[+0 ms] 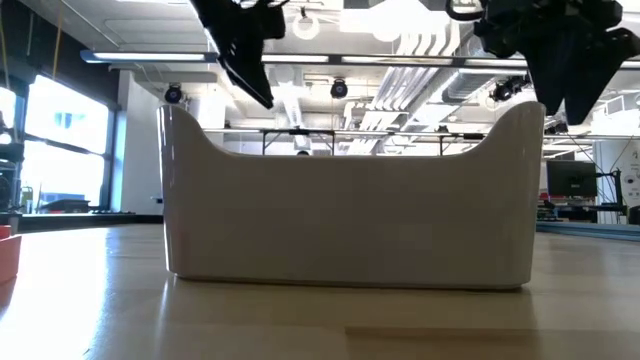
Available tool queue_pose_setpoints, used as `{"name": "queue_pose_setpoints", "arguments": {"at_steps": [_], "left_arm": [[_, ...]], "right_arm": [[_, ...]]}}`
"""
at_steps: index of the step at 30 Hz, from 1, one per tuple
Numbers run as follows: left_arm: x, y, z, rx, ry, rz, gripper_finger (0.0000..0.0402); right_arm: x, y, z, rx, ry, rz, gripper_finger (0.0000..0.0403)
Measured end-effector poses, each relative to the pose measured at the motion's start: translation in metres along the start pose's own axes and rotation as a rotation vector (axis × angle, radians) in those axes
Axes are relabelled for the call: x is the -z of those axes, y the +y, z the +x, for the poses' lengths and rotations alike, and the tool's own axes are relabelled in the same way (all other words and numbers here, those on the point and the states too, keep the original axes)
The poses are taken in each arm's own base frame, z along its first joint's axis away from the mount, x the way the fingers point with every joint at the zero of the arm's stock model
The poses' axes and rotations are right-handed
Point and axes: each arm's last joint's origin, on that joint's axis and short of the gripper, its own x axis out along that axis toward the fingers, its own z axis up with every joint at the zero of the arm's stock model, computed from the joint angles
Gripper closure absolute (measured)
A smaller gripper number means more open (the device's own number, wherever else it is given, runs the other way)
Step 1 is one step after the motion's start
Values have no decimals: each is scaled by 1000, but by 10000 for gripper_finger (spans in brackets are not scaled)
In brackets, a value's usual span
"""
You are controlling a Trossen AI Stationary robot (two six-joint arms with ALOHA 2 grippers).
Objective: Sort & place blocks by color
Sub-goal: Put the red game piece into the white bin
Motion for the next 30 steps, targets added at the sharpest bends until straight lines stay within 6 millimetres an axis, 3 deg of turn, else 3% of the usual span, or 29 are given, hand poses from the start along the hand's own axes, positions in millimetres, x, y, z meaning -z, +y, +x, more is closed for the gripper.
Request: {"name": "queue_pose_setpoints", "arguments": {"at_steps": [5,11,21,30], "left_arm": [[2,-23,-8,46,27,11,179],[3,-46,-10,91,44,43,179],[6,-76,-14,141,82,-61,179],[11,-103,-20,185,106,-79,179]], "right_arm": [[2,-7,2,63,26,-7,171],[7,-15,22,109,79,-44,171],[22,-23,53,99,190,-96,171],[36,-34,74,153,208,-33,171]]}}
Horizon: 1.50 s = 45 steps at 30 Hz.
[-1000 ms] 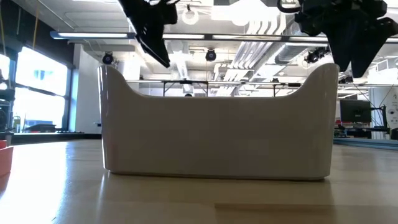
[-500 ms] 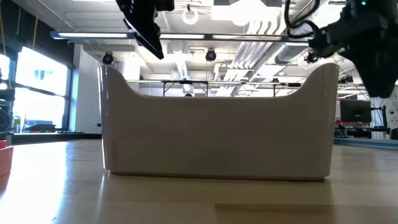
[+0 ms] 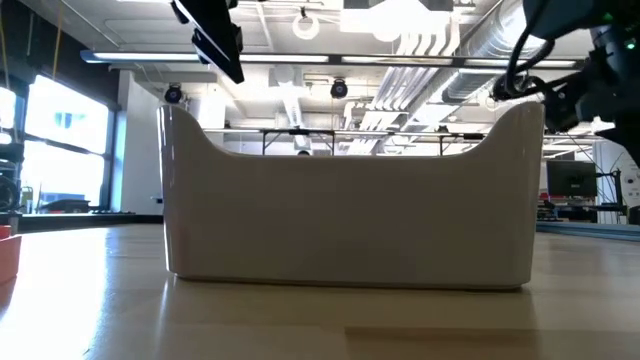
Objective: Sort & place blocks by color
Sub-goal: Put the red game piece into the white bin
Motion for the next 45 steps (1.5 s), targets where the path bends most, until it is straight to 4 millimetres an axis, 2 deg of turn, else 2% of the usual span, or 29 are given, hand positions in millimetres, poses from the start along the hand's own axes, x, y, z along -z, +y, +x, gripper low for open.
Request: {"name": "queue_pose_setpoints", "arguments": {"at_steps": [5,12,19,23,27,29,35,40,45], "left_arm": [[2,-7,0,9,1,-15,179],[3,-11,0,13,2,-62,179],[5,-19,-1,26,6,-116,178],[7,-25,-1,34,14,-141,179],[10,-32,-2,43,25,-182,179],[13,-36,-2,49,40,-203,178],[27,-53,-5,44,114,-232,178],[36,-70,-8,46,127,-242,179],[46,-90,-9,53,129,-144,179]], "right_arm": [[-1,3,10,-67,7,-4,171],[1,-6,29,-42,45,40,171],[3,-3,41,-111,42,24,174],[4,-8,46,-97,76,26,205],[4,-8,46,-93,97,16,276],[4,-5,43,-113,96,-6,299],[3,10,24,-191,59,-106,299],[1,27,-2,-276,-55,-171,299],[-3,44,-37,-365,-222,-240,299]]}}
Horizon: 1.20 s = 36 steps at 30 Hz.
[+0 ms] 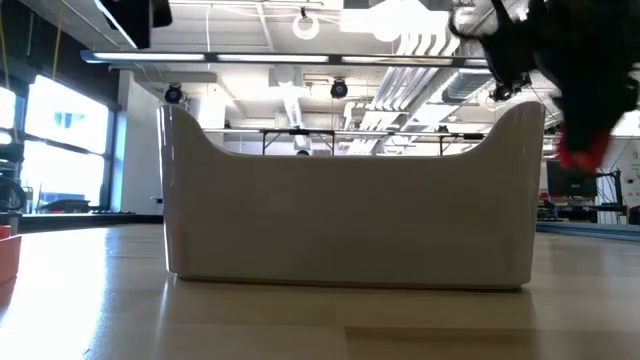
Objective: Sort & place blocks by color
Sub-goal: Put the red game piece into the white bin
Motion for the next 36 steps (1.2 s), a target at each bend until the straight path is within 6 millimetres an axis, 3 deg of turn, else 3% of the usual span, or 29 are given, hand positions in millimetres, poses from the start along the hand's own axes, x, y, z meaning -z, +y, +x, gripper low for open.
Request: {"name": "queue_pose_setpoints", "arguments": {"at_steps": [6,12,21,28,36], "left_arm": [[15,-21,13,-15,45,178,179],[25,-38,36,-47,96,347,179],[34,-59,65,-28,125,722,179],[39,-70,77,2,127,961,179],[48,-85,93,97,130,1213,179]], "right_arm": [[-25,29,-26,-172,-218,-119,299],[-43,48,-34,-378,-390,-171,299],[-49,64,-16,-449,-404,-311,299],[-49,66,8,-396,-358,-268,297],[-50,67,15,-393,-334,-194,175]]}}
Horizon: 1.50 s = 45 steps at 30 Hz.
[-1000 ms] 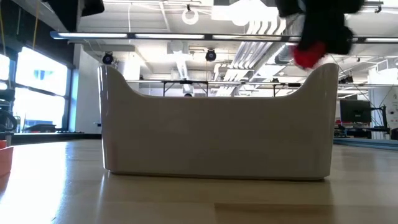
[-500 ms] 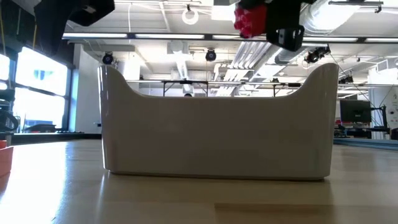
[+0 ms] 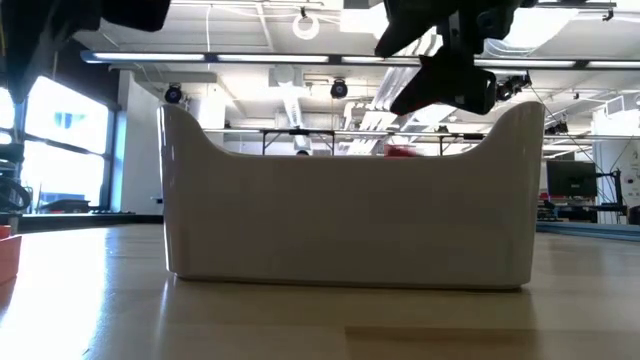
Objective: Sort & place blocks by color
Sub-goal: Put the red game piece into the white bin, then put the orange game piece into the green bin
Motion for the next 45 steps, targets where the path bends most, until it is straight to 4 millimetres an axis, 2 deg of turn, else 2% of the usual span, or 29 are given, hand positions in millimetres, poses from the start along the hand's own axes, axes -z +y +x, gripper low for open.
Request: {"name": "queue_pose_setpoints", "arguments": {"at_steps": [3,7,11,24,28,33,40,45], "left_arm": [[-2,-3,14,11,33,64,179],[-1,-2,32,-16,99,61,179],[-1,-1,42,-62,136,65,179],[1,-3,69,-34,200,112,180],[1,-4,70,-33,198,114,213],[-1,-5,69,-33,184,112,295],[2,-6,63,-27,203,46,295],[4,-6,35,-43,176,31,295]], "right_arm": [[-1,1,0,-11,-6,15,152],[-3,3,0,-37,-24,34,146],[-3,6,-1,-55,-34,41,145],[-4,6,-1,-59,-45,95,144],[-4,7,-1,-64,-49,98,144],[-5,6,-1,-45,-76,115,144],[-5,6,-1,-40,-85,149,144],[-6,5,-1,-28,-104,177,144]]}}
